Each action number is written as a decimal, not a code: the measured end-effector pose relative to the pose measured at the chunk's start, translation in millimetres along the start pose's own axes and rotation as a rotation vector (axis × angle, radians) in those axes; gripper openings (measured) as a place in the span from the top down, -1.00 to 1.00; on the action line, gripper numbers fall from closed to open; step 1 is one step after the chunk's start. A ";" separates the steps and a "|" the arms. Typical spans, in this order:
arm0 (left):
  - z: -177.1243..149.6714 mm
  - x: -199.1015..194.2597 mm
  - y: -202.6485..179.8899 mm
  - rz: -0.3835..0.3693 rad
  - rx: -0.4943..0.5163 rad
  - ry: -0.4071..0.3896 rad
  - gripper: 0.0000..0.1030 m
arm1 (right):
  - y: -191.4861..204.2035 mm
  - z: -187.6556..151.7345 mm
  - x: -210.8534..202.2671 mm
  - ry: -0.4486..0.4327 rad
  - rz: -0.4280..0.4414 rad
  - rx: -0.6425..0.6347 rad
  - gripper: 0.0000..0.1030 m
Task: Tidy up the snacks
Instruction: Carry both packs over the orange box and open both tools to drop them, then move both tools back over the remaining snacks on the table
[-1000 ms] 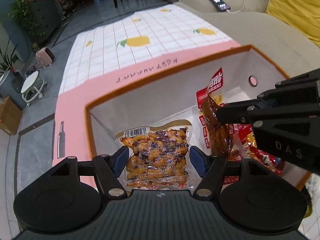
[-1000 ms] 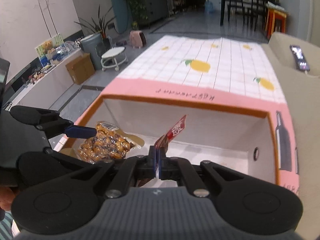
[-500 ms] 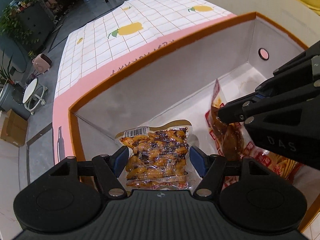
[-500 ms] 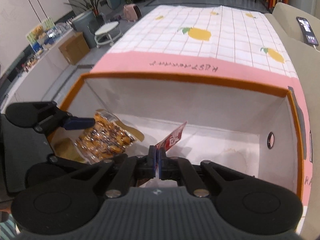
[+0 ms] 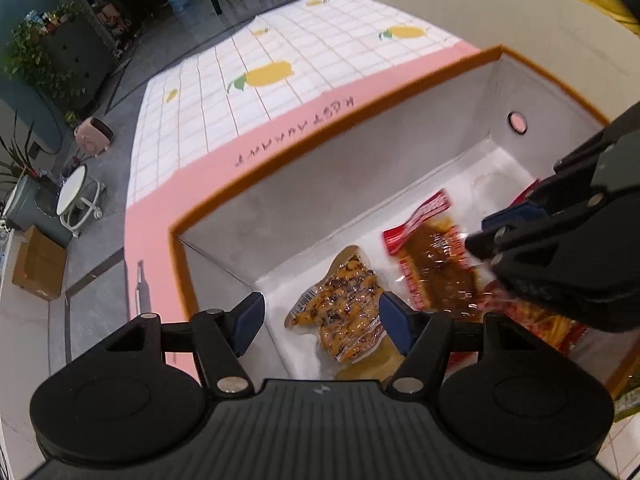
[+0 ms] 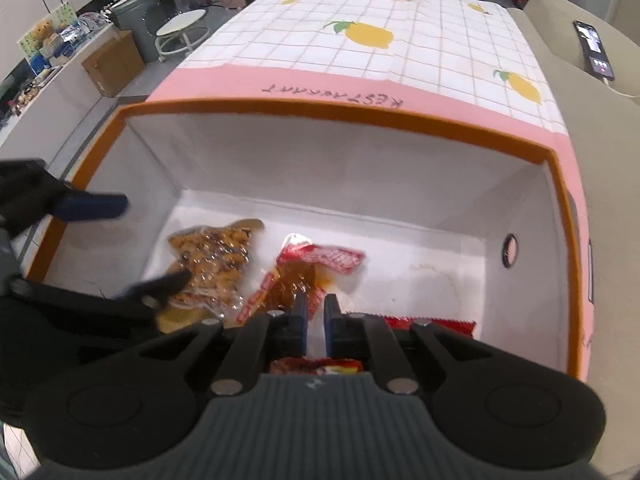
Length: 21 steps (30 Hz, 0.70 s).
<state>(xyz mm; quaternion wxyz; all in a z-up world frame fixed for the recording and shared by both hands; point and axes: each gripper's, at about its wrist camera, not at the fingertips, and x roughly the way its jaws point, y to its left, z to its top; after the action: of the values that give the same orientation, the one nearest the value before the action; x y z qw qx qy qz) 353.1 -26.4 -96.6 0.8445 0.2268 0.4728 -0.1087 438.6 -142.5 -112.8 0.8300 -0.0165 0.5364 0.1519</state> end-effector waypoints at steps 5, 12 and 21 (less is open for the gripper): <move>-0.1 -27.9 2.7 -0.016 -0.034 -0.048 -0.50 | -1.6 -5.5 -21.6 -0.017 -0.025 0.003 0.36; -3.9 -72.9 11.0 -0.028 -0.148 -0.082 -0.50 | -0.2 -16.1 -70.8 -0.071 -0.023 0.011 0.15; -40.2 -151.5 17.2 -0.054 -0.287 -0.200 -0.51 | 3.0 -63.2 -154.3 -0.242 -0.019 0.023 0.00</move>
<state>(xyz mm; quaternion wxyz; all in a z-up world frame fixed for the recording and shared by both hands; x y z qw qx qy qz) 249.6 3.5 18.7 0.9078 0.0794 0.4030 -0.0849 323.4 -187.8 -1.0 0.8902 0.0064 0.4340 0.1385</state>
